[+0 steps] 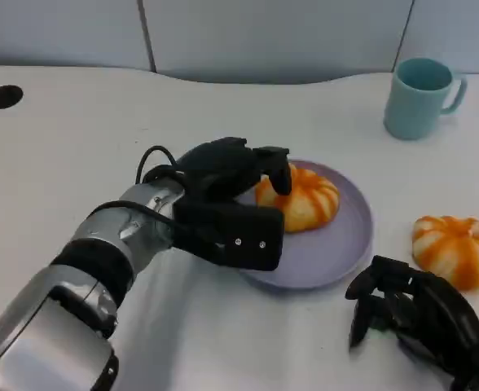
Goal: Grasp the bread from the table and place it into the plate.
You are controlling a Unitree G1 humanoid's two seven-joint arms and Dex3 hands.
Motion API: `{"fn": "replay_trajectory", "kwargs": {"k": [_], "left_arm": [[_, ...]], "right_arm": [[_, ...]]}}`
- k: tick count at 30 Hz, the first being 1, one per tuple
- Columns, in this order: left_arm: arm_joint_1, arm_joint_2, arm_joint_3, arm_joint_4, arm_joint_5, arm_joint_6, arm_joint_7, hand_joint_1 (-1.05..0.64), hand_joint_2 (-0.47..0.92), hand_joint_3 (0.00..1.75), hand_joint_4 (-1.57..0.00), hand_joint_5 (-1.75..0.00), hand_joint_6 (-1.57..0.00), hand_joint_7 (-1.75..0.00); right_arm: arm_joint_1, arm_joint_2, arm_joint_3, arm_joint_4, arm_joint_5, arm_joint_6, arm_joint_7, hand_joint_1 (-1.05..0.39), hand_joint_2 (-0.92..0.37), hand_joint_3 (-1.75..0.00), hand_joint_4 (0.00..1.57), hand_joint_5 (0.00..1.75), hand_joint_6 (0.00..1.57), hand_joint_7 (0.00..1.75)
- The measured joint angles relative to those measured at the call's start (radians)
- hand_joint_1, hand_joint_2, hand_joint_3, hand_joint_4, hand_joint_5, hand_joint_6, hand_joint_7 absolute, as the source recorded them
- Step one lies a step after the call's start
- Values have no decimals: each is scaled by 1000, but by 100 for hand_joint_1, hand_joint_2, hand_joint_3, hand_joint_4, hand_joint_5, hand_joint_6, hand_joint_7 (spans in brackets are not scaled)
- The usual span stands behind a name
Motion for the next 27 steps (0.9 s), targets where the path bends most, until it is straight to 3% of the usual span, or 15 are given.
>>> {"fn": "replay_trajectory", "kwargs": {"k": [3,15,20,23,27], "left_arm": [[4,8,29,-10,-35,-22,-1,-74,92,20,0,-99,-15,-92],[110,101,161,-125,-206,-151,-101,-70,92,20,0,-107,-15,-79],[228,154,267,-228,-381,-230,-239,-67,92,19,0,-112,-21,-64],[281,171,302,-260,-441,-228,-304,-62,92,14,-4,-104,-30,-47],[378,171,371,-358,-599,-203,-421,-62,92,13,-12,-101,-35,-36]], "right_arm": [[0,0,1,-1,0,0,0,-52,-92,-25,66,160,69,123],[1,-3,3,-1,-1,0,-2,-51,-92,-25,66,160,68,123],[-4,-3,-1,7,4,0,2,-50,-92,-25,67,160,68,122],[-6,-5,-7,11,4,-1,3,-51,-92,-25,66,160,68,121],[-7,-4,-6,12,3,-2,5,-51,-92,-25,65,160,68,122]]}}
